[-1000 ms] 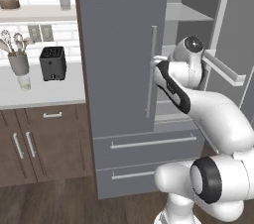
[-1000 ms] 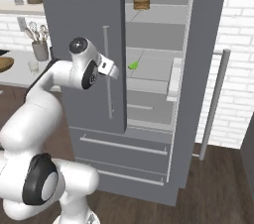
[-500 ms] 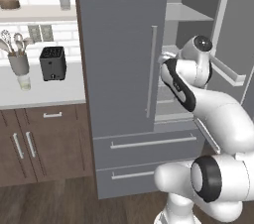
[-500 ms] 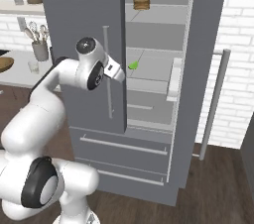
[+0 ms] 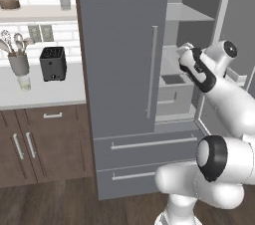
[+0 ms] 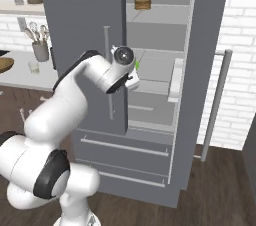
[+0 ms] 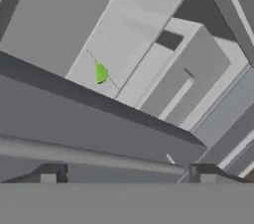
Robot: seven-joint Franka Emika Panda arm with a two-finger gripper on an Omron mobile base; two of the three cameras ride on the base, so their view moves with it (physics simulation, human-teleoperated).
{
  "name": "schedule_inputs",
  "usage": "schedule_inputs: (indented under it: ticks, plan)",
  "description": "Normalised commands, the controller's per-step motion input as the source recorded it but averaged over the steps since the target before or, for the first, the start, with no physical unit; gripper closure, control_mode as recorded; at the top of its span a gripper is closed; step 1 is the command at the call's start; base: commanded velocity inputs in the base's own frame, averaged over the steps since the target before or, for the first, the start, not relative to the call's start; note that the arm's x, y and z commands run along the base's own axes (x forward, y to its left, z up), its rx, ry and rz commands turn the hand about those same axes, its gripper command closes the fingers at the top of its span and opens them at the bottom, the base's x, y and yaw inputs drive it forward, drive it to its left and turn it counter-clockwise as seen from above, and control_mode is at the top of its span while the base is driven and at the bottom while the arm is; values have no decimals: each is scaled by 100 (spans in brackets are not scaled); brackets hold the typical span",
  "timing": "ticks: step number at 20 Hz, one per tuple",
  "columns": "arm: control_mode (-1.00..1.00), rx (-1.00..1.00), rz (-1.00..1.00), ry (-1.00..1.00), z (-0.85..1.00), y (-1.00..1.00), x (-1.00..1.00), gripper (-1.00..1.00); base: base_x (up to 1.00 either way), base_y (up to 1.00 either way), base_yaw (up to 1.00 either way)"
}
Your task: Grab a lemon wedge from the fridge and one ice cube from the ice bowl, and put them in the glass of lemonade.
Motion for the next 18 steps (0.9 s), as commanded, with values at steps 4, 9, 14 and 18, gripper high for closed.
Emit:
schedule_inputs:
  ticks: [4,9,14,18]
  plan:
    - [-100,39,-18,2,0,-4,83,-100,0,0,0]
    - [-100,37,-2,6,0,-32,85,-100,0,0,0]
    - [-100,26,3,0,-12,-17,86,-100,0,0,0]
    - [-100,14,16,0,-33,0,88,-100,0,0,0]
